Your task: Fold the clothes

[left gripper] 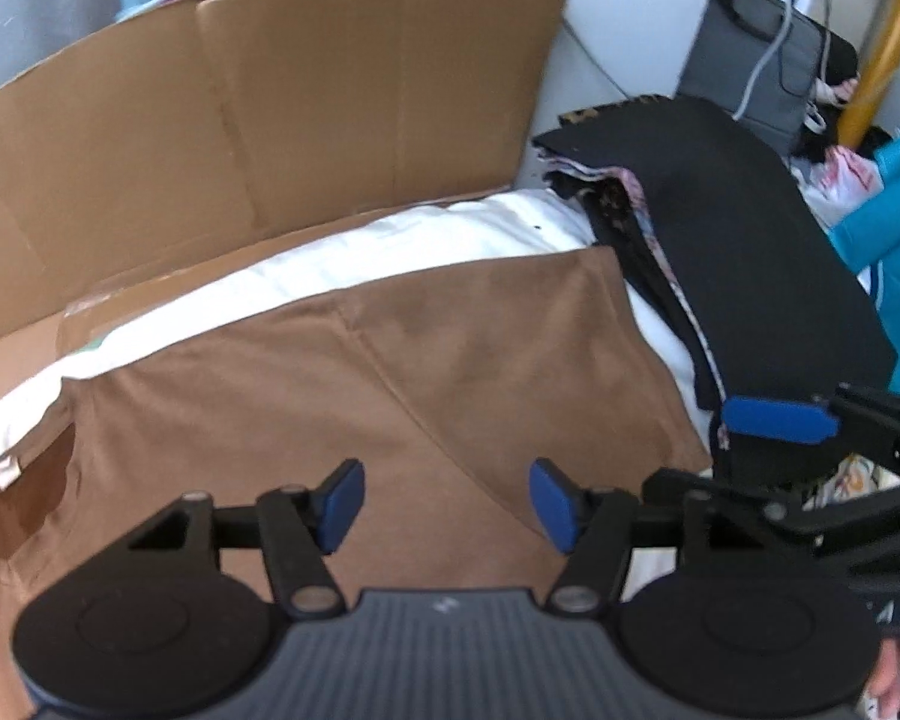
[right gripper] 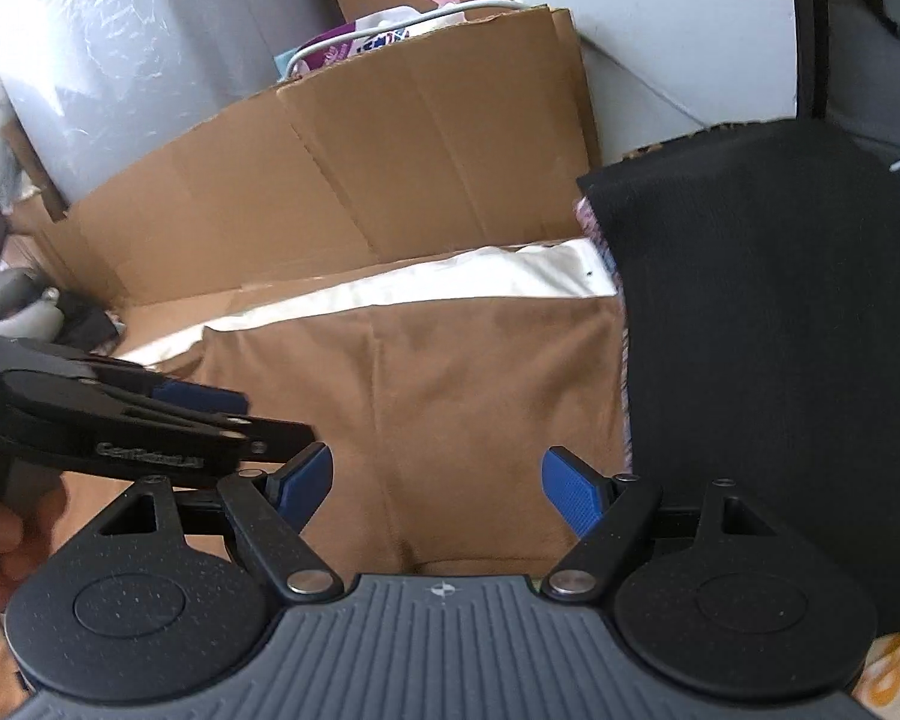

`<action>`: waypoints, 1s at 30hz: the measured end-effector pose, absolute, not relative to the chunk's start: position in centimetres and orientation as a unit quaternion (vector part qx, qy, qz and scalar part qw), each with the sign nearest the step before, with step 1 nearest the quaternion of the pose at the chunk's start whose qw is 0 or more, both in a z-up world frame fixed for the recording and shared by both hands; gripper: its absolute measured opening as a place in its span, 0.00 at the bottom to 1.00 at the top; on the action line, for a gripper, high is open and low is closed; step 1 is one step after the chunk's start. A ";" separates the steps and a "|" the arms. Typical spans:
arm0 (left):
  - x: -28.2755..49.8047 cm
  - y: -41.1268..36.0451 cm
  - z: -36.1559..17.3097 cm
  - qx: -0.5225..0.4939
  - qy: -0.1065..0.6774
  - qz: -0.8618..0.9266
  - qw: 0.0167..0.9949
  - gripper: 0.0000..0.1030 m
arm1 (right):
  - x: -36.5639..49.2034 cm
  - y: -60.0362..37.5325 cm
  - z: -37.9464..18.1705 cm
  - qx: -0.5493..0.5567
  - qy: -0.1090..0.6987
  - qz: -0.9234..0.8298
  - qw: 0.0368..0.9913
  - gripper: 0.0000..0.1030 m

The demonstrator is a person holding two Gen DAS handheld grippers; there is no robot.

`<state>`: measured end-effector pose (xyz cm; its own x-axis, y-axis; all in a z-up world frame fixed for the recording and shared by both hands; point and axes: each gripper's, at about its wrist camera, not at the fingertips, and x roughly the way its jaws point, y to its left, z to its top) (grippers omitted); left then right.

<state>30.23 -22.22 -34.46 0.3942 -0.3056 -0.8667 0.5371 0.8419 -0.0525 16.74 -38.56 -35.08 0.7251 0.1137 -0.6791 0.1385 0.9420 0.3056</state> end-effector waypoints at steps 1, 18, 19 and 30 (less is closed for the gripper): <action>30.1 -22.3 -34.6 0.120 0.487 -0.256 0.826 0.65 | 16.4 -38.5 -35.2 0.170 0.365 -0.010 0.915 0.79; 29.4 -21.5 -35.3 0.096 0.483 -0.259 0.831 0.81 | 13.9 -40.1 -39.9 0.241 0.396 -0.090 0.881 0.74; 29.4 -21.5 -35.6 0.095 0.489 -0.260 0.828 0.81 | 14.1 -40.3 -40.3 0.252 0.397 -0.092 0.878 0.74; 29.1 -21.3 -36.9 0.085 0.499 -0.266 0.821 0.81 | 16.1 -41.3 -42.9 0.324 0.401 -0.159 0.842 0.62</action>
<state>29.10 -21.28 -36.92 0.3611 -0.3525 -0.8633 0.5211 0.8440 -0.1266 16.07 -41.29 -42.93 0.6271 -0.0070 -0.7789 0.5281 0.7389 0.4184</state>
